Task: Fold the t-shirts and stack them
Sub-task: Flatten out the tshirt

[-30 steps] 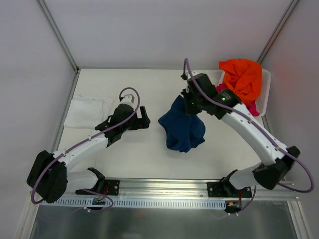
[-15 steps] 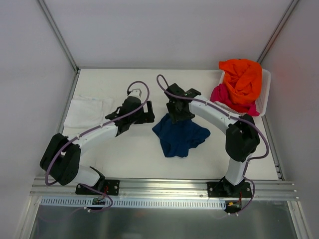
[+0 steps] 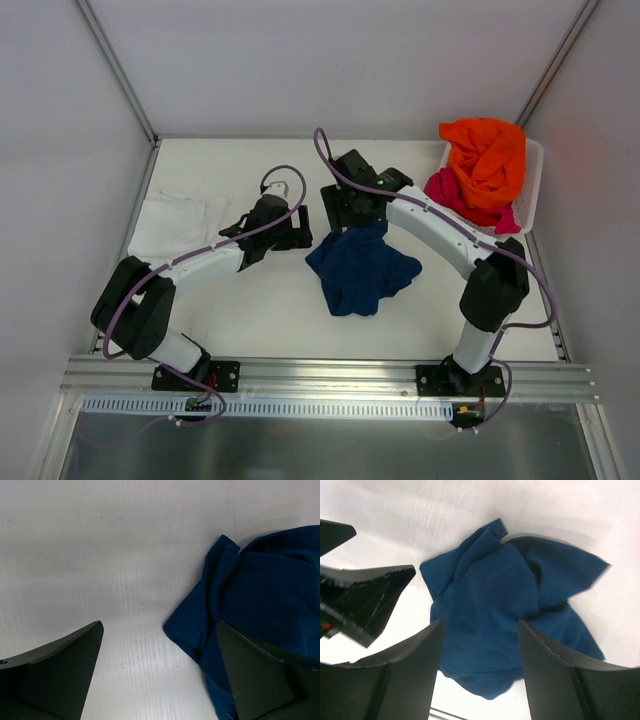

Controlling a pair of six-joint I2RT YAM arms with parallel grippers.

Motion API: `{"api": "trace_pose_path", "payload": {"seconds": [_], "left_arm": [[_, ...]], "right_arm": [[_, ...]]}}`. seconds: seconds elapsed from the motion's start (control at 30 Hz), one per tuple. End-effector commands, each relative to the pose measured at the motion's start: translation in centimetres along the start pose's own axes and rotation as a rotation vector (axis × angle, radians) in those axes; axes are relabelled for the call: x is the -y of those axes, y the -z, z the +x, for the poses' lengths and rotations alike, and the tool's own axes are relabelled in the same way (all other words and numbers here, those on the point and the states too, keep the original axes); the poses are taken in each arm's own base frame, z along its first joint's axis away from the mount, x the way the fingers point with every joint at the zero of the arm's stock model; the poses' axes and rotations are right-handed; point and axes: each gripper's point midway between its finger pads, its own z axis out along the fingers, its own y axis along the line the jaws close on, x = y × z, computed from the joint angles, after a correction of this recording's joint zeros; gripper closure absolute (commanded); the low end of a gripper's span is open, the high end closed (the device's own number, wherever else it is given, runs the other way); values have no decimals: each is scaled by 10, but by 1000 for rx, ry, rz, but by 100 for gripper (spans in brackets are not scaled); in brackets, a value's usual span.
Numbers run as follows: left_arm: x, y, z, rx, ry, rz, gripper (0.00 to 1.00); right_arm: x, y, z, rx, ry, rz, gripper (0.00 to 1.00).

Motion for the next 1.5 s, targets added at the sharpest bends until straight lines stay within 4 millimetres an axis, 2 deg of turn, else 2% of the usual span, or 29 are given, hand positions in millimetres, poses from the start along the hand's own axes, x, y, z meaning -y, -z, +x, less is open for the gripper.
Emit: {"api": "trace_pose_path", "payload": {"seconds": [0.0, 0.13, 0.23, 0.37, 0.53, 0.57, 0.67, 0.93, 1.0, 1.07, 1.1, 1.13, 1.33, 1.47], "left_arm": [[-2, -1, 3, 15, 3, -9, 1], [-12, 1, 8, 18, 3, -41, 1], [-19, 5, 9, 35, 17, -68, 1], [-30, 13, 13, 49, 26, -103, 1], [-31, 20, 12, 60, 28, -100, 1], [-32, 20, 13, 59, 32, -101, 1], [-33, 25, 14, 64, 41, -98, 1], [-35, 35, 15, 82, 52, -84, 1], [-35, 40, 12, 98, 57, -81, 1], [-36, 43, 12, 104, 54, -81, 1], [-37, 44, 12, 105, 55, -84, 1], [-37, 44, 12, 106, 55, -85, 1], [-39, 45, 14, 102, 53, -90, 1], [-40, 46, 16, 99, 57, -90, 1]], "right_arm": [[-25, -26, 9, -52, 7, -99, 37], [-48, -34, 11, -75, 4, -195, 38], [-57, -44, 19, -113, 24, -210, 41], [-55, -50, 36, -147, 48, -178, 42], [-53, -54, 64, -238, 84, -129, 43], [-42, -56, 70, -254, 98, -64, 44], [-36, -57, 89, -296, 114, -6, 46], [-32, -63, 129, -382, 124, 42, 46], [-34, -64, 132, -380, 133, 52, 51], [-33, -64, 131, -368, 134, 69, 68], [-35, -62, 129, -360, 139, 65, 87], [-36, -62, 127, -355, 138, 62, 97], [-39, -54, 111, -309, 141, 60, 100], [-40, -35, 94, -254, 138, 52, 100]]}}
